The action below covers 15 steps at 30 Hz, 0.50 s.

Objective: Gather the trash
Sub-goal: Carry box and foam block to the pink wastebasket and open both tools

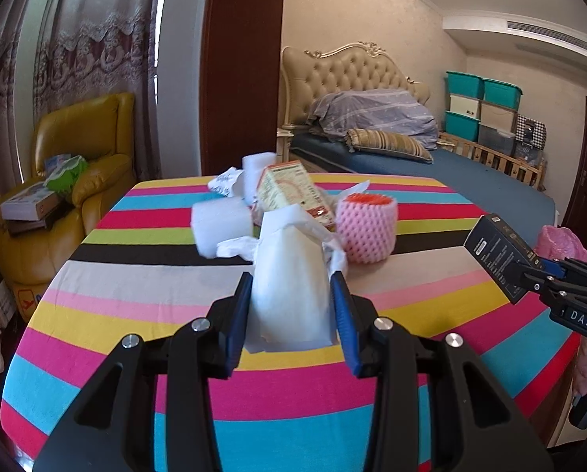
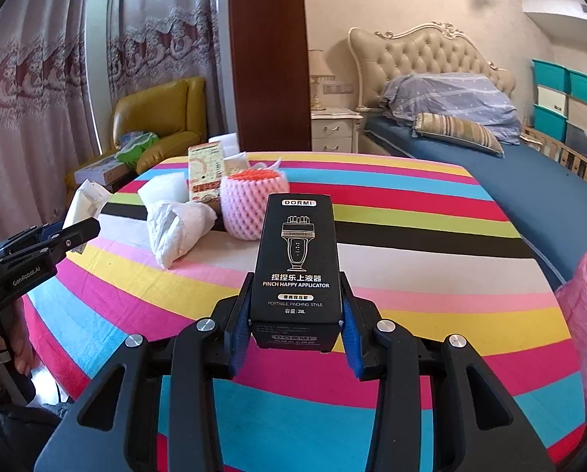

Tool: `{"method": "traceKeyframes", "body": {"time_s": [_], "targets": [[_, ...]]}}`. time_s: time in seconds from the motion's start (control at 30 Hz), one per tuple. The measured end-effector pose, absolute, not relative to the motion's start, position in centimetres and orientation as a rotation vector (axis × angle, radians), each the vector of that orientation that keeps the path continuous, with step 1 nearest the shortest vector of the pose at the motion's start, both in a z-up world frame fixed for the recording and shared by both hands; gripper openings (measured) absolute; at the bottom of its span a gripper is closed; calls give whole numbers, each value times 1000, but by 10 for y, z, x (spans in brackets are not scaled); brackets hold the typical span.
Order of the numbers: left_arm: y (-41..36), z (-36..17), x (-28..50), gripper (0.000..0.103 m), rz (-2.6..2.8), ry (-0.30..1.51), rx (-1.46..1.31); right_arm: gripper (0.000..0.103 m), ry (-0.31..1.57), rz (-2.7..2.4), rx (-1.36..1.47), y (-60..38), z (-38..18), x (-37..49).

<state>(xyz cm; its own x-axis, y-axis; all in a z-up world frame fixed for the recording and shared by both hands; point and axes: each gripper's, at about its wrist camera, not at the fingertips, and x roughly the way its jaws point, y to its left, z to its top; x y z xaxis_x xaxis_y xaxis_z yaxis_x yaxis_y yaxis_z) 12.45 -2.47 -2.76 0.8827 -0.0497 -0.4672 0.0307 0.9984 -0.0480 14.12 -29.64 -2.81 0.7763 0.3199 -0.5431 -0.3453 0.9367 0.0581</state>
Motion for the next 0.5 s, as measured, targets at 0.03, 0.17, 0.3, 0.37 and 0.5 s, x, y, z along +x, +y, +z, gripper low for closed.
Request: {"method": "traceKeyframes", "body": {"time_s": [0.03, 0.17, 0.3, 0.37, 0.5], "targets": [[-27, -26, 126, 39, -47, 487, -38, 38, 577, 357, -40, -299, -28, 141], [-43, -22, 131, 39, -80, 478, -23, 38, 568, 344, -23, -311, -26, 139], [-61, -20, 141, 39, -126, 484, -9, 38, 555, 330, -12, -321, -24, 135], [-76, -19, 146, 39, -153, 485, 9, 38, 546, 314, -11, -328, -23, 132], [-100, -17, 157, 39, -199, 474, 35, 38, 536, 279, 6, -347, -20, 128]]}}
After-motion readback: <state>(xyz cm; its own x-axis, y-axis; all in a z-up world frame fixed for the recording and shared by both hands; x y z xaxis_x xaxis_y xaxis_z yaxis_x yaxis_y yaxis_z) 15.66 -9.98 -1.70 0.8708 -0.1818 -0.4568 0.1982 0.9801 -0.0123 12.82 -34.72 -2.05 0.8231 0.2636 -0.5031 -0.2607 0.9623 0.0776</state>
